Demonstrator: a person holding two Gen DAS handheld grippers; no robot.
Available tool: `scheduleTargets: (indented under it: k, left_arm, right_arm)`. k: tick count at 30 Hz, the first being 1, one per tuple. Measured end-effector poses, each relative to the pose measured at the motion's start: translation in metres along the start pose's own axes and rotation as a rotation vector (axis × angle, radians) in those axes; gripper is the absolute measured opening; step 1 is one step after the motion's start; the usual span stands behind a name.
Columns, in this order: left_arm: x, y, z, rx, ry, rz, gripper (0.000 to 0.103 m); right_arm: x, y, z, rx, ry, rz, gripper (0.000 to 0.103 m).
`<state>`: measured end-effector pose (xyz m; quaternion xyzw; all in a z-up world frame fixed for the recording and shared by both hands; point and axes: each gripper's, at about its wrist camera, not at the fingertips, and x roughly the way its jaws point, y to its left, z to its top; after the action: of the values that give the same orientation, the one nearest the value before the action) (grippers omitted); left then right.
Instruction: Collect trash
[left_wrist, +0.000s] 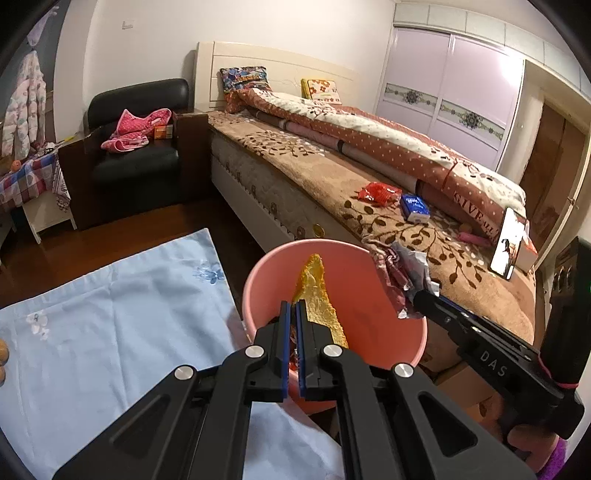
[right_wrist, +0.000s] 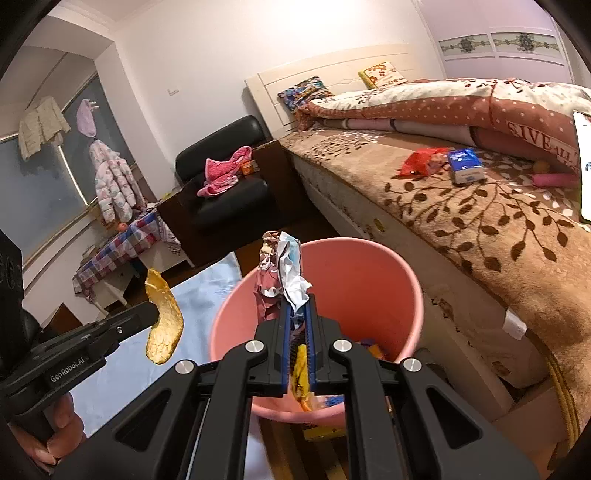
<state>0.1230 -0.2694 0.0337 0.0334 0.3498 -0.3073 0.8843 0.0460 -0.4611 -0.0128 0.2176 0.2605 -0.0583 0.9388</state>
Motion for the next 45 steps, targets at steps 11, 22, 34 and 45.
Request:
scheduleTargets:
  k: [11,22,34,45]
  left_arm:
    - [0.038,-0.005,-0.01,0.0,0.076,0.0,0.002]
    - [0.053,-0.006,-0.014,0.005,0.115,-0.018,0.006]
    - [0.034,-0.003,-0.013,-0.002,0.063,-0.019,0.042]
    - [0.001,0.007,-0.016,-0.023,0.007,0.041,0.043]
  right_arm:
    - [0.016,-0.016,-0.007,0.011,0.038,-0.039,0.007]
    - [0.032,-0.025,-0.009,0.024,0.081,-0.076,0.008]
    - [0.028,-0.023,-0.009,0.04,0.078,-0.064,0.035]
    - [0.006,0.009,-0.019,-0.02,0.063,-0.007,0.043]
